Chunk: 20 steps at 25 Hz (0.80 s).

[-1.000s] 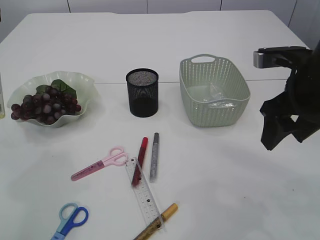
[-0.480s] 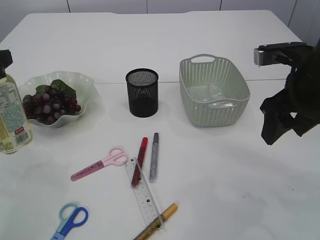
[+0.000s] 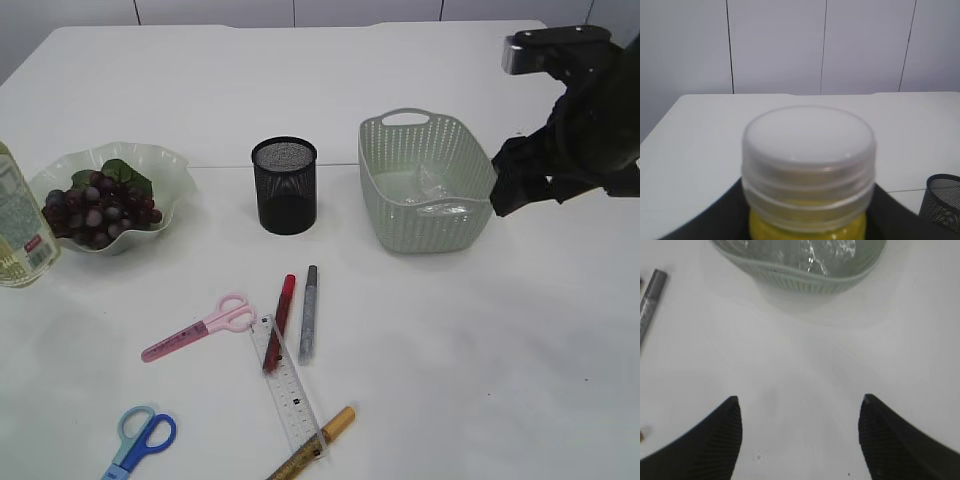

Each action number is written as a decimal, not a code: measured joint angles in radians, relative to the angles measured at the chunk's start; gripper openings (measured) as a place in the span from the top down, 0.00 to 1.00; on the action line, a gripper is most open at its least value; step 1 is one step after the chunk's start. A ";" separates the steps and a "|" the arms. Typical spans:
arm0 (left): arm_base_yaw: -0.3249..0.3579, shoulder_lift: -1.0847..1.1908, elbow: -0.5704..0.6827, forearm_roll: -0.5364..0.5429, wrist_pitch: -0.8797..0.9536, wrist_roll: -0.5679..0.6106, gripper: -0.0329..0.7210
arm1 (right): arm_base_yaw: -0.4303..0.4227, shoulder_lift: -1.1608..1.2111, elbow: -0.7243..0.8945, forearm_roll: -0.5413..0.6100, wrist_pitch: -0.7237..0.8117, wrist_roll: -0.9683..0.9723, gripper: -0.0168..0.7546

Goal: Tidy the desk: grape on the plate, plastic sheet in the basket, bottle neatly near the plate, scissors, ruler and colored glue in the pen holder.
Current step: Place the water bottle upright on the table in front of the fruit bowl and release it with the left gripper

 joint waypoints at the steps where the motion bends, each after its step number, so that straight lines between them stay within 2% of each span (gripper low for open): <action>1: 0.000 0.014 0.000 -0.004 -0.016 0.003 0.55 | 0.000 0.000 0.000 -0.005 -0.025 0.002 0.29; 8: 0.000 0.113 0.000 -0.008 -0.085 0.010 0.55 | 0.000 0.000 0.054 -0.049 -0.198 0.020 0.29; 16: 0.000 0.158 0.000 -0.008 -0.131 0.013 0.55 | 0.000 0.000 0.187 -0.204 -0.486 0.194 0.29; 20: 0.000 0.183 0.000 -0.008 -0.135 0.013 0.55 | 0.000 0.000 0.236 -0.225 -0.600 0.217 0.29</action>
